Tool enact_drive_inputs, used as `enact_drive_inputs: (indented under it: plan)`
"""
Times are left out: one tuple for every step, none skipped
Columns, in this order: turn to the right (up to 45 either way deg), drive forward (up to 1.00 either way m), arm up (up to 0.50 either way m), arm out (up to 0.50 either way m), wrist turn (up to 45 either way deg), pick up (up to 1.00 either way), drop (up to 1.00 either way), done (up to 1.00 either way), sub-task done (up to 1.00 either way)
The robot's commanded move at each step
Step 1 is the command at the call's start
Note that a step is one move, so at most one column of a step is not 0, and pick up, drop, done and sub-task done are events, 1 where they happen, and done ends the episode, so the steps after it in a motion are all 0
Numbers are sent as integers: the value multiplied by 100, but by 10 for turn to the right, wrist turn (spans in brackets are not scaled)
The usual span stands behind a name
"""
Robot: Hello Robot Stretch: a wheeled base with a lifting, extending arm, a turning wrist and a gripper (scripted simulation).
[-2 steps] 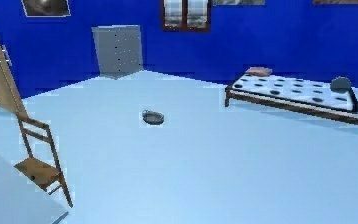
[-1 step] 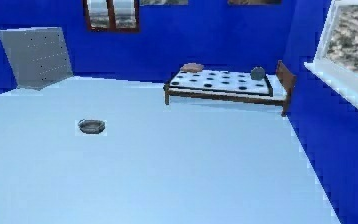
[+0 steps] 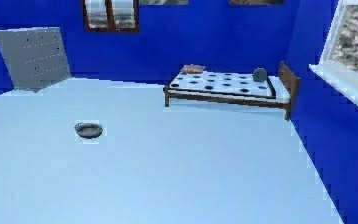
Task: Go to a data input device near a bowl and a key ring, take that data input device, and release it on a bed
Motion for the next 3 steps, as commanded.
enact_drive_inputs:
  plan:
    - [-450, 0, 0, 0, 0, 0, 0, 0, 0]
    - [-450, 0, 0, 0, 0, 0, 0, 0, 0]
    - [-450, 0, 0, 0, 0, 0, 0, 0, 0]
